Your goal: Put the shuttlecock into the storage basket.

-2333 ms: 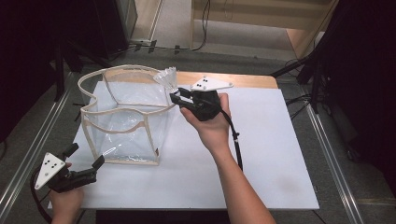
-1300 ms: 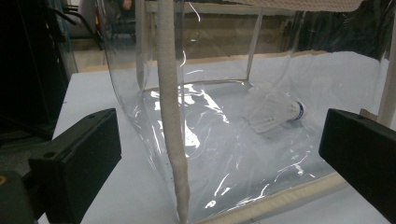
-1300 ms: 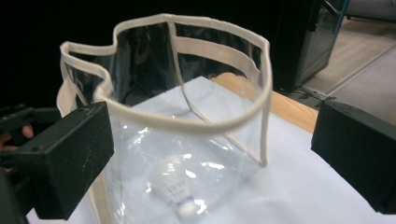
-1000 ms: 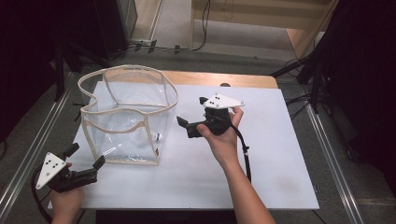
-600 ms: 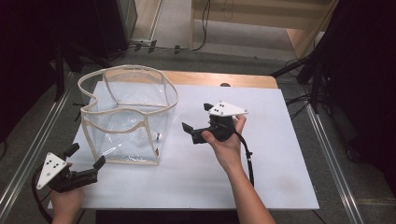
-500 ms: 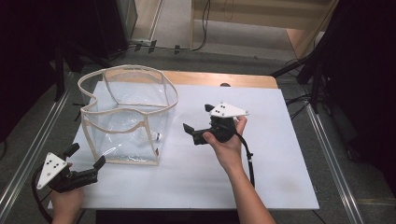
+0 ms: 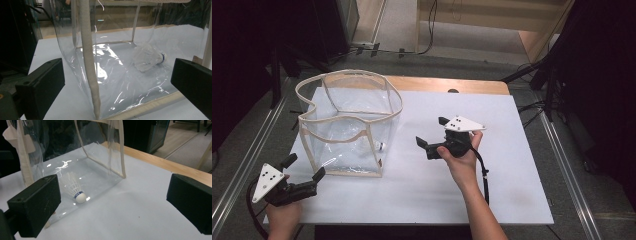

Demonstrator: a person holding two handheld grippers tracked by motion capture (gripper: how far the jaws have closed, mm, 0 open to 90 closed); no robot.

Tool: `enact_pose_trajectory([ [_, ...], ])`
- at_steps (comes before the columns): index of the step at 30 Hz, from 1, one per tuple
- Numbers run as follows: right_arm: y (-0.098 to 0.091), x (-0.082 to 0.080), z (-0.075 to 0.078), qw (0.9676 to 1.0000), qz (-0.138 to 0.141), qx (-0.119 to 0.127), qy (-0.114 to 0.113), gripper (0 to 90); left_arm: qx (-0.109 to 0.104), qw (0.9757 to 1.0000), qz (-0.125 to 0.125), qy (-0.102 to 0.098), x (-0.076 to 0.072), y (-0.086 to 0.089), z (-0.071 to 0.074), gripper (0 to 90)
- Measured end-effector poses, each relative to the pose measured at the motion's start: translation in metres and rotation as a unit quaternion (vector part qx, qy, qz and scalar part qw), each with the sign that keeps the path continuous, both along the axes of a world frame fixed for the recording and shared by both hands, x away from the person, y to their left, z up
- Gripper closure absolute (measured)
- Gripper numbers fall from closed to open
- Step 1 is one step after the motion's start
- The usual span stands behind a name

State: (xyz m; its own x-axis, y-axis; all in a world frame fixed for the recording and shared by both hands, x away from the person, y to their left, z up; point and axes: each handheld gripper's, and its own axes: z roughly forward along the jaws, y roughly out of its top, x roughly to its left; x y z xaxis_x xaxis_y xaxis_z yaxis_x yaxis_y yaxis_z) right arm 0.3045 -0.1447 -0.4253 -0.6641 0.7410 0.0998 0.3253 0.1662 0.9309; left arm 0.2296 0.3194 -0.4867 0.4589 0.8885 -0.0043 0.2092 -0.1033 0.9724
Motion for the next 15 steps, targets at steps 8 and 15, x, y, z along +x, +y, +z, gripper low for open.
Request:
enact_pose_trajectory([
  [8,-0.013,-0.004,-0.010,0.9999,-0.011,0.002,0.006,0.0,0.001,1.0000,0.001,0.000,0.000,0.000,0.000,0.0],
  [15,-0.025,-0.009,-0.017,0.9997,-0.021,0.000,0.011,0.0,0.003,1.0000,0.000,-0.001,0.000,0.000,0.000,0.0],
])
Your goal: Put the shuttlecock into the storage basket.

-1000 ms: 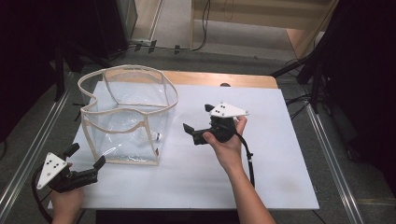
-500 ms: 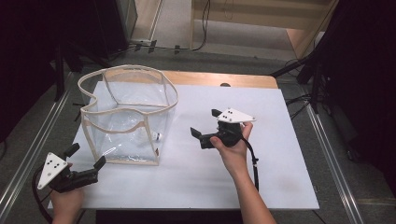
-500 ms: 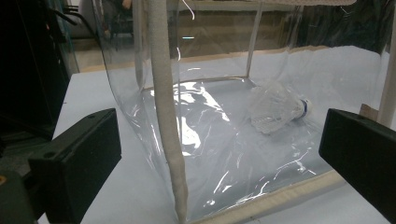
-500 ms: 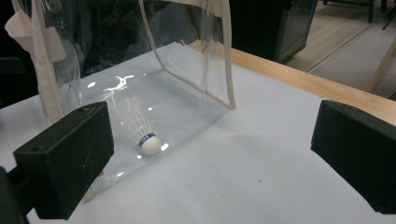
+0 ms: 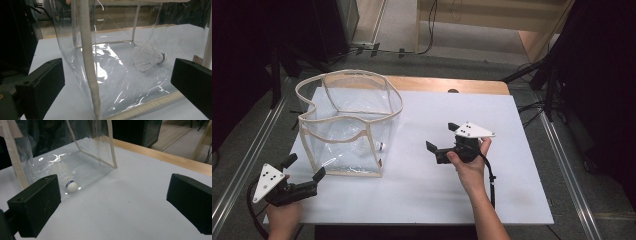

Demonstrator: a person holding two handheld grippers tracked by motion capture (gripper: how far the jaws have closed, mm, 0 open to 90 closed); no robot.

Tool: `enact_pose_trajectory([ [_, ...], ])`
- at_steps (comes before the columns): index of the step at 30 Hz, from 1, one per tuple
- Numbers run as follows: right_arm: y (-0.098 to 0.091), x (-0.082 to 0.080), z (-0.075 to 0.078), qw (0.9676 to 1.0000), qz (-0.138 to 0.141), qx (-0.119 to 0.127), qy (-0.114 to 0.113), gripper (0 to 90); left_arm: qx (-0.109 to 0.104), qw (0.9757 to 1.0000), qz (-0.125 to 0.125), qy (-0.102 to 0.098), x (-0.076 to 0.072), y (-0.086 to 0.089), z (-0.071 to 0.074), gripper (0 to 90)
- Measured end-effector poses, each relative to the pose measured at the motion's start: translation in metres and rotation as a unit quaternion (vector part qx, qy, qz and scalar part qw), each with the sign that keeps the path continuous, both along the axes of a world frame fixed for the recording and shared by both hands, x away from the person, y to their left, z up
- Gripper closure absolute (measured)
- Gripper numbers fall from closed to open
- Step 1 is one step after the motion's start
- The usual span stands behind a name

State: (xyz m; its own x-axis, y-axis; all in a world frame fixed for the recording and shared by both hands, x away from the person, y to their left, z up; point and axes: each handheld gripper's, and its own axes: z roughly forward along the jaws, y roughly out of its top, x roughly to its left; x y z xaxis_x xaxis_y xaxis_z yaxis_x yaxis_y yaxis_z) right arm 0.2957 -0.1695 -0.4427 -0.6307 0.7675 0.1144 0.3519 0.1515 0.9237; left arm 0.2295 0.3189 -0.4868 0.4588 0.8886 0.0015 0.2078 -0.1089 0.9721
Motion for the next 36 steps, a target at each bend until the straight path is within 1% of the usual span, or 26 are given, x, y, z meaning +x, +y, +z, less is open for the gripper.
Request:
enact_pose_trajectory([
  [16,-0.029,-0.011,-0.014,0.9997,-0.024,-0.003,0.006,0.0,0.001,1.0000,0.001,0.000,0.000,-0.001,0.000,0.0],
  [25,-0.041,-0.015,-0.019,0.9993,-0.035,-0.006,0.009,0.0,0.002,1.0000,0.000,0.000,0.000,-0.001,0.000,0.0],
  [33,-0.055,-0.020,-0.024,0.9986,-0.051,-0.009,0.011,0.0,0.002,1.0000,0.000,0.000,0.000,-0.001,0.000,0.0],
  [36,-0.062,-0.022,-0.027,0.9982,-0.059,-0.006,0.012,0.0,0.002,1.0000,0.000,0.000,0.000,-0.001,0.000,0.0],
])
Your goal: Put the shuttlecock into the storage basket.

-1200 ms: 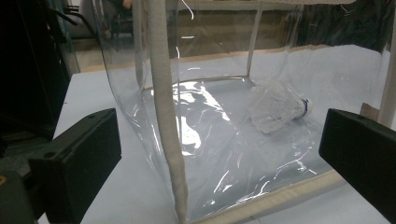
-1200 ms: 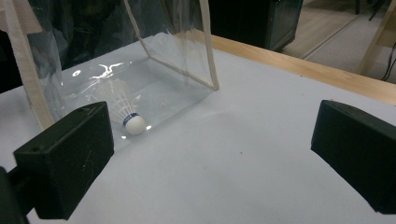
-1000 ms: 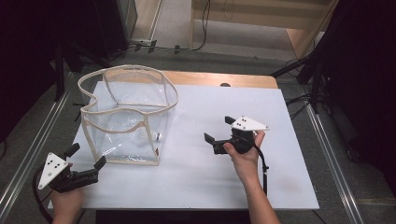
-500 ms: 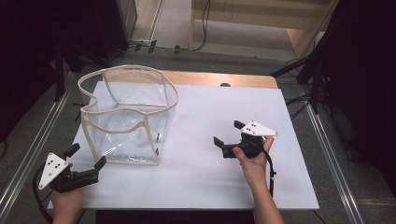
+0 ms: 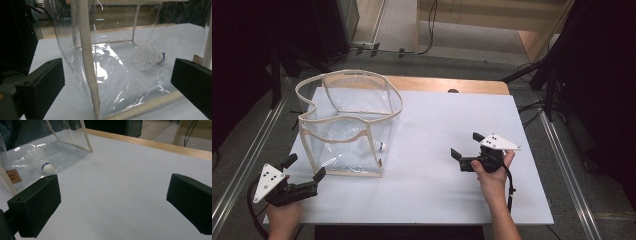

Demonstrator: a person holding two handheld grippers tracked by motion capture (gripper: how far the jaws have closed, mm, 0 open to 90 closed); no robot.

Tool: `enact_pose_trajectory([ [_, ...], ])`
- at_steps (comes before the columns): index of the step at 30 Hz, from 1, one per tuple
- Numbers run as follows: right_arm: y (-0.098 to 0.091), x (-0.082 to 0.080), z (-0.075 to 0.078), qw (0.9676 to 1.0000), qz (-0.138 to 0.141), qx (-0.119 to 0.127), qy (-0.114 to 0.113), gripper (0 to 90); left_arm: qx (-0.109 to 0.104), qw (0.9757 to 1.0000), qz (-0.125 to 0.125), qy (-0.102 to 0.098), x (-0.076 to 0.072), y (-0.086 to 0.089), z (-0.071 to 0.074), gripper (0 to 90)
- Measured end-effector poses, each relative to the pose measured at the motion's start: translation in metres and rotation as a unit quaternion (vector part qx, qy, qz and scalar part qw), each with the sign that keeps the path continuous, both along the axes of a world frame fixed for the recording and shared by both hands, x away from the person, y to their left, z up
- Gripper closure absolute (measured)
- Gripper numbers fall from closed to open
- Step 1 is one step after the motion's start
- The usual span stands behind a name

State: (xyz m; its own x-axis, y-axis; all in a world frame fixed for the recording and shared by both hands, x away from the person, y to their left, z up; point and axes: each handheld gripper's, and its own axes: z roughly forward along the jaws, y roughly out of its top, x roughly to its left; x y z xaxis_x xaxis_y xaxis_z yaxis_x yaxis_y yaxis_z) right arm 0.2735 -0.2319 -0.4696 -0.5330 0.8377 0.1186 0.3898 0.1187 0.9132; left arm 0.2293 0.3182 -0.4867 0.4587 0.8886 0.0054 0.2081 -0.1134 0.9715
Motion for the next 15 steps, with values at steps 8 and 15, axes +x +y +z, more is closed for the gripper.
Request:
enact_pose_trajectory([
  [8,-0.014,-0.005,-0.008,0.9999,-0.015,-0.004,0.004,0.0,0.000,1.0000,-0.001,0.000,0.000,0.000,0.000,0.0],
  [15,-0.023,-0.010,-0.013,0.9997,-0.023,-0.006,0.008,0.0,-0.001,1.0000,-0.002,0.001,0.000,0.000,0.000,0.0],
])
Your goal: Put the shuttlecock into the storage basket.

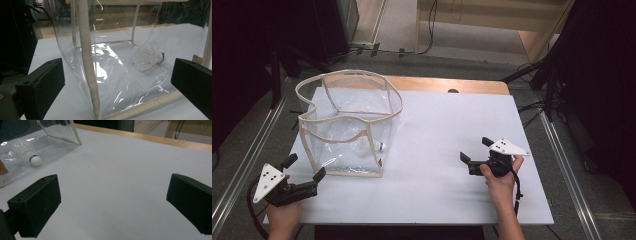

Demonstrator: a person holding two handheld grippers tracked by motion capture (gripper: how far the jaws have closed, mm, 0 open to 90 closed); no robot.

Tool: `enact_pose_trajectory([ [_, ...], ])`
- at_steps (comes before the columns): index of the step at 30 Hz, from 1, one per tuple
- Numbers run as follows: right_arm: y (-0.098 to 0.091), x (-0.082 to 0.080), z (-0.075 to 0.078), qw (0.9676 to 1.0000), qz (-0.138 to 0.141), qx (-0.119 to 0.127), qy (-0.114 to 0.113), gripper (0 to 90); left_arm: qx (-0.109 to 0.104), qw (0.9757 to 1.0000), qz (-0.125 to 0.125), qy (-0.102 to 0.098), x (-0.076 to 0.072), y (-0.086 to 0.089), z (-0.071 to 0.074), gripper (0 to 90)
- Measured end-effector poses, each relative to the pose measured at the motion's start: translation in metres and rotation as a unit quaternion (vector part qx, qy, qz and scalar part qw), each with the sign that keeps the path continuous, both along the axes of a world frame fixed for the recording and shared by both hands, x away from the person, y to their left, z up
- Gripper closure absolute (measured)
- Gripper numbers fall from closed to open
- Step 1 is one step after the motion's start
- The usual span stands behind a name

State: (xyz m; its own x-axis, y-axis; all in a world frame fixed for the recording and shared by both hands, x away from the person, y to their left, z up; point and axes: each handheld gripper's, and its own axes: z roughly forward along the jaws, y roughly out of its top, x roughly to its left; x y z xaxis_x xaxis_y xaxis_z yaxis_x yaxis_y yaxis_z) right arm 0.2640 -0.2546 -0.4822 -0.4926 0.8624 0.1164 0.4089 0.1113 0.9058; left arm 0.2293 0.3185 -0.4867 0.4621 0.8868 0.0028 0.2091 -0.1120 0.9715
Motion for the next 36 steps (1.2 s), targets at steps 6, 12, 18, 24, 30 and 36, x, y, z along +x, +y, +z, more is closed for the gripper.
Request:
enact_pose_trajectory([
  [6,-0.007,-0.003,-0.001,1.0000,-0.008,-0.003,0.000,0.0,0.000,1.0000,0.001,0.000,0.000,0.000,0.000,0.0],
  [12,-0.016,-0.008,-0.003,0.9999,-0.016,-0.005,-0.001,0.0,0.000,1.0000,0.000,-0.001,0.000,0.000,0.000,0.0],
  [18,-0.025,-0.015,-0.005,0.9997,-0.025,-0.007,0.004,0.0,0.001,1.0000,0.001,-0.001,0.000,0.000,0.000,0.0],
  [24,-0.035,-0.021,-0.008,0.9994,-0.031,-0.012,0.006,0.0,-0.002,1.0000,-0.004,-0.001,0.000,0.000,0.000,0.0],
  [30,-0.048,-0.027,-0.010,0.9990,-0.044,-0.009,0.007,0.0,0.000,1.0000,-0.002,0.000,0.000,0.000,0.000,0.0],
  [36,-0.060,-0.033,-0.013,0.9985,-0.054,-0.009,0.009,0.0,-0.001,1.0000,-0.002,-0.001,0.000,0.000,0.000,0.0],
])
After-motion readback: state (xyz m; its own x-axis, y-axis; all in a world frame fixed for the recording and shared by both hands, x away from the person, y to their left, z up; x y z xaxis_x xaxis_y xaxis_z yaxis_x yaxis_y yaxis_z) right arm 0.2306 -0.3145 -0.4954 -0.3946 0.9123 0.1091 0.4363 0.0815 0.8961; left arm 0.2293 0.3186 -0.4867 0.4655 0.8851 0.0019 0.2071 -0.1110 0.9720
